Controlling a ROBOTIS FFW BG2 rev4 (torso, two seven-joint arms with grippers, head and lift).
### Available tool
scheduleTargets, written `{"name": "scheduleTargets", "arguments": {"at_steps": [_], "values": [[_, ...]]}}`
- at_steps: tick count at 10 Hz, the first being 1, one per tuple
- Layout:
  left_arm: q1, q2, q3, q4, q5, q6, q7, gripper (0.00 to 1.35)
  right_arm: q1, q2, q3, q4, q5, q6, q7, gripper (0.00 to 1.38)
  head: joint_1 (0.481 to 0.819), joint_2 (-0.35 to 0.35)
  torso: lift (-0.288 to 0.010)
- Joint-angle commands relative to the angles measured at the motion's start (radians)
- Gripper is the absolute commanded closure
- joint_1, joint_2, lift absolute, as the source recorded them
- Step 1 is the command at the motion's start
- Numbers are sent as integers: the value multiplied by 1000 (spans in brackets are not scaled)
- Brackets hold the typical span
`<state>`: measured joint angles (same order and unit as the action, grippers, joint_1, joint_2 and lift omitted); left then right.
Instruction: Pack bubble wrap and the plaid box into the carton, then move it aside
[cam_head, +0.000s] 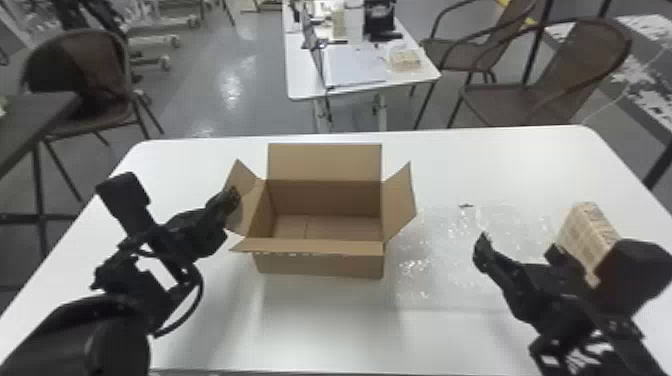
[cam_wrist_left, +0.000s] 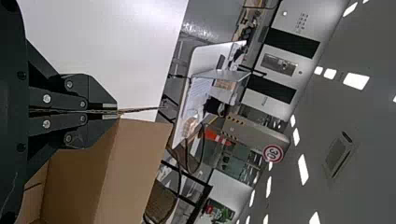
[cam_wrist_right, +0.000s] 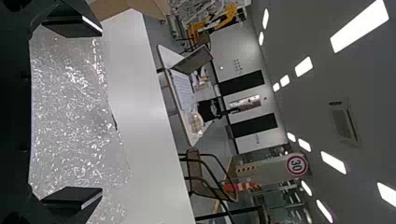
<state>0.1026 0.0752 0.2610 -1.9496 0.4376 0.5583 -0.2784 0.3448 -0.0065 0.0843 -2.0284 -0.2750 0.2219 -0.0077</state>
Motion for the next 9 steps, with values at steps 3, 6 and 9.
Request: {"name": "scheduleTargets", "arguments": {"at_steps": [3,6,9], "values": [[-14,0,-20,15,13,-11,-4,1205,-201,-1,55,1,-24,376,-138,140,695,131,-166],[-20,2,-28,20,15,-14,-10,1205,-322,2,83,10,-99,637,-301,150,695,132,-166],[-26,3,-29,21,23,-14,-15,1205,-432,7,81,93,-197,887,-420,145,695,142,-166]]}}
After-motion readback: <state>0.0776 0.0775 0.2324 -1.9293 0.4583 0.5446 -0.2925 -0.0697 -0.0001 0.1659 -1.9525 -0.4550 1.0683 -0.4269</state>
